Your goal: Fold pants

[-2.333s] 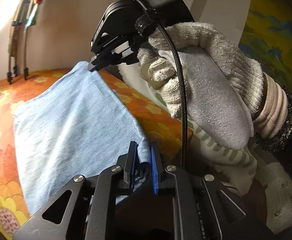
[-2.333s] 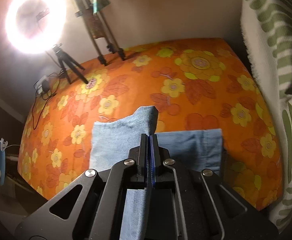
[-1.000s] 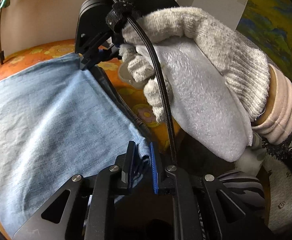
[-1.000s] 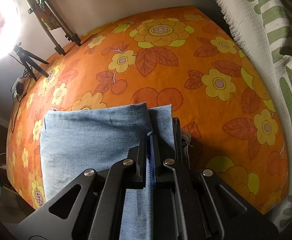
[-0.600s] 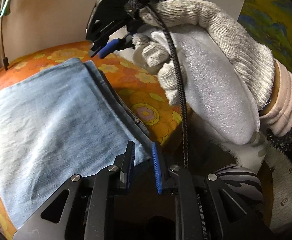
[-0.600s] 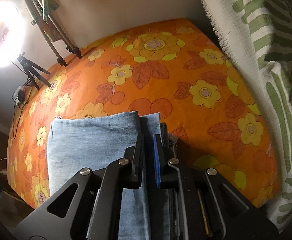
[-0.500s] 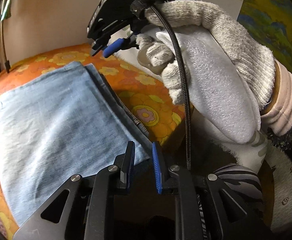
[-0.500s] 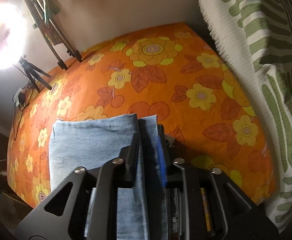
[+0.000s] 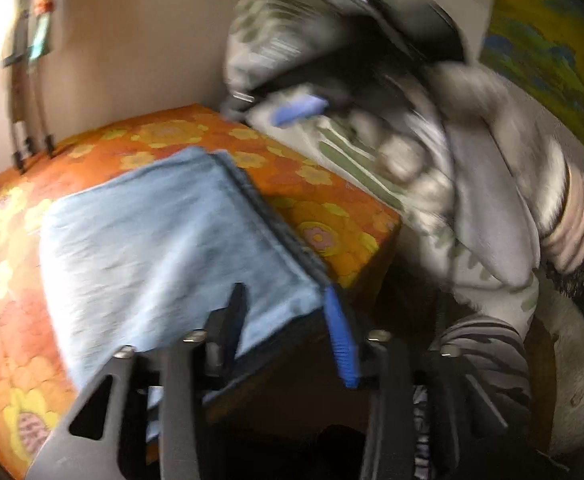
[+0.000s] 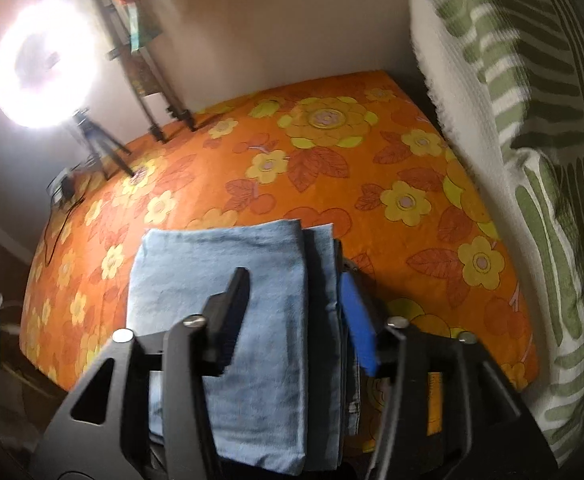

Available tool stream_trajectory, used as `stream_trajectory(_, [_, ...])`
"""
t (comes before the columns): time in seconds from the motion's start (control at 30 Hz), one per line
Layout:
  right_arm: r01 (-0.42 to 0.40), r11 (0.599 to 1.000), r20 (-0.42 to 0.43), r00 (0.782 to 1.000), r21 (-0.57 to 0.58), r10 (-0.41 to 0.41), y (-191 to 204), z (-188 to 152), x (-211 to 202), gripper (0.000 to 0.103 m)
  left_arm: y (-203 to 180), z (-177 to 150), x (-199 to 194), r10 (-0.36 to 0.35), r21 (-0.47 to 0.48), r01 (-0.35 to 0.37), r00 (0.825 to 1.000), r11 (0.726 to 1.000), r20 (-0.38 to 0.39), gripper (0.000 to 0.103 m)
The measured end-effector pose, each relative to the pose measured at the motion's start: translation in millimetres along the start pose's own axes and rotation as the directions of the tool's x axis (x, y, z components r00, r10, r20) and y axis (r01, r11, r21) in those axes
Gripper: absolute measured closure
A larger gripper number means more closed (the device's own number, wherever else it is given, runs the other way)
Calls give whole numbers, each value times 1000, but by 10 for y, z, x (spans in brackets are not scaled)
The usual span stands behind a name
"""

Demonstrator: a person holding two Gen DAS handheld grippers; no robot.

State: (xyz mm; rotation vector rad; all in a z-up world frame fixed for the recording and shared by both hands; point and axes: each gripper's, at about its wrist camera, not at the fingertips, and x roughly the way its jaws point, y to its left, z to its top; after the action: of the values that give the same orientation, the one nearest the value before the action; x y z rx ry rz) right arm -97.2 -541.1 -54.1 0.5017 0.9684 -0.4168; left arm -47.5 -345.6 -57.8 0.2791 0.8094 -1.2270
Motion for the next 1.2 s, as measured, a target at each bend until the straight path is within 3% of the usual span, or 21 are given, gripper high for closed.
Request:
stream_trajectory(0.1, [-12,999,4,1000,-38,12,-15,-77,-15,41,297,53,-115,40,-60,-40,999,997,1,52])
stream_trajectory(0.13, [-19,999,3,1000,-44,20,-27,-95,-12,28,400,66,-153,59,-80,-59,998,995,4,52])
stream_trajectory(0.2, [-41,998,19,999,-54,42,-62,-154,-4,19,606,95,-198,85,-122,-85,996,989,-1,51])
stream_trajectory(0.5, [-129,991,-56,990,20,130,-346,-273,424,18,1366,123,-1,88,-287,-108,993,952,-80,45])
stream_trajectory(0.6, [-125,992,-51,991,7,125,-392,-313,576,6,1641,105,159,68,-367,-104,992,924,-110,44])
stream_trajectory(0.7, [-145,989,-65,987,8,145,-428,-356,729,6,1804,80,302,50,-412,-101,990,905,-132,44])
stream_trajectory(1.2, [-248,968,-85,965,28,250,-523,-405,1190,6,2067,43,530,-1,-448,-70,988,891,-155,44])
